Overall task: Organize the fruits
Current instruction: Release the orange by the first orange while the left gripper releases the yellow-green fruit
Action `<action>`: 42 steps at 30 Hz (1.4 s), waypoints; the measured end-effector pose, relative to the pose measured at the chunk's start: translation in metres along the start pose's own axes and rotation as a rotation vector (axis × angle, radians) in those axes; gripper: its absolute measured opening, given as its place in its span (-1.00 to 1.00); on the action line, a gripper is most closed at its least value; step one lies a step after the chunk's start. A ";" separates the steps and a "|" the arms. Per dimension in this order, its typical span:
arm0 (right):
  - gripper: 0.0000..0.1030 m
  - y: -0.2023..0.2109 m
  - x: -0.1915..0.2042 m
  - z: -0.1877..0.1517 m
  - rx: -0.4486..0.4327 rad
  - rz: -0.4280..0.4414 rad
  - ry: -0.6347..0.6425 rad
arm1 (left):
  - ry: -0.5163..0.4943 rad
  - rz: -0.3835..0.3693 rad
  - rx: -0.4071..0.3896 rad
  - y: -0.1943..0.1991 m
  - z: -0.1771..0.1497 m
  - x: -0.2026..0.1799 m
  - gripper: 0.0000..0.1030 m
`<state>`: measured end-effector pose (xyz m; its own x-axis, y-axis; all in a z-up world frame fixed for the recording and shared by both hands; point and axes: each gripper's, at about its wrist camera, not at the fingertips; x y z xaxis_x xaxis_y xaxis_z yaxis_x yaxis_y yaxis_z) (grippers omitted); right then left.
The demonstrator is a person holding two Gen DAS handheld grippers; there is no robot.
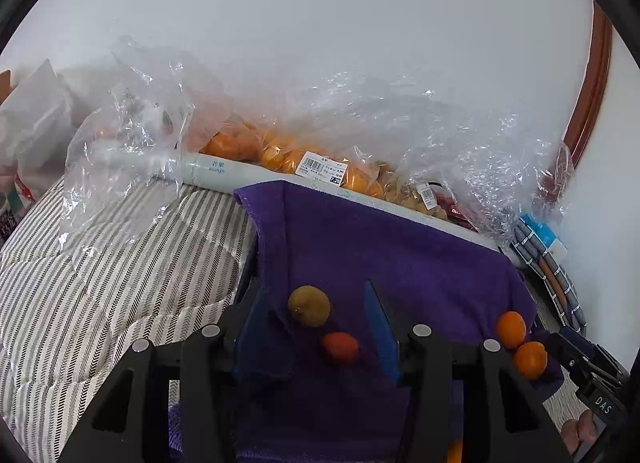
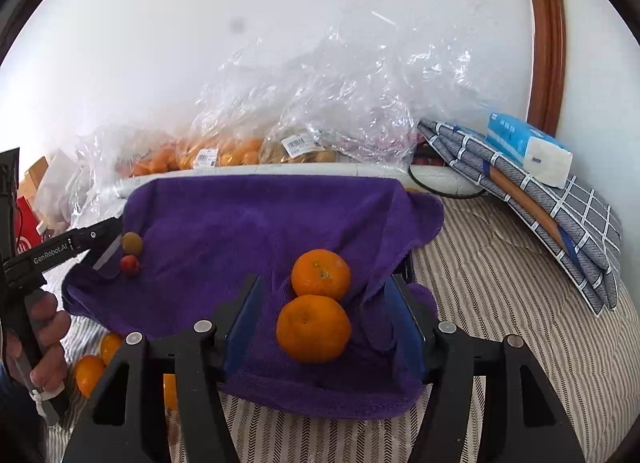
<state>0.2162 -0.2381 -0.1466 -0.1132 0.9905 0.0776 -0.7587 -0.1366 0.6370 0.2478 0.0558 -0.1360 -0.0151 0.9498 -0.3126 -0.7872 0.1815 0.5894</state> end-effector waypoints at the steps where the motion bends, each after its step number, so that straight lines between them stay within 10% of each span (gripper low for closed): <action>1: 0.20 0.003 -0.001 0.000 -0.013 -0.005 -0.019 | -0.002 -0.001 -0.010 0.003 0.000 0.000 -0.08; 24: 0.20 0.088 0.055 -0.051 0.075 -0.014 -0.022 | 0.044 0.029 0.005 0.090 -0.046 0.031 0.00; 42: -0.21 0.036 0.080 -0.056 0.171 0.035 -0.027 | -0.006 0.063 0.024 0.117 -0.062 0.041 0.10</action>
<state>0.1433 -0.1651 -0.1605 -0.1188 0.9856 0.1206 -0.6343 -0.1688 0.7544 0.1162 0.1003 -0.1260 -0.0610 0.9610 -0.2699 -0.7696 0.1269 0.6258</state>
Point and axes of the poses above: each gripper's, at about its wrist camera, not at the fingertips, and y roughly against the way its jaws point, x to its left, z to its top, and after that the axes turned 2 degrees about -z, right-handed
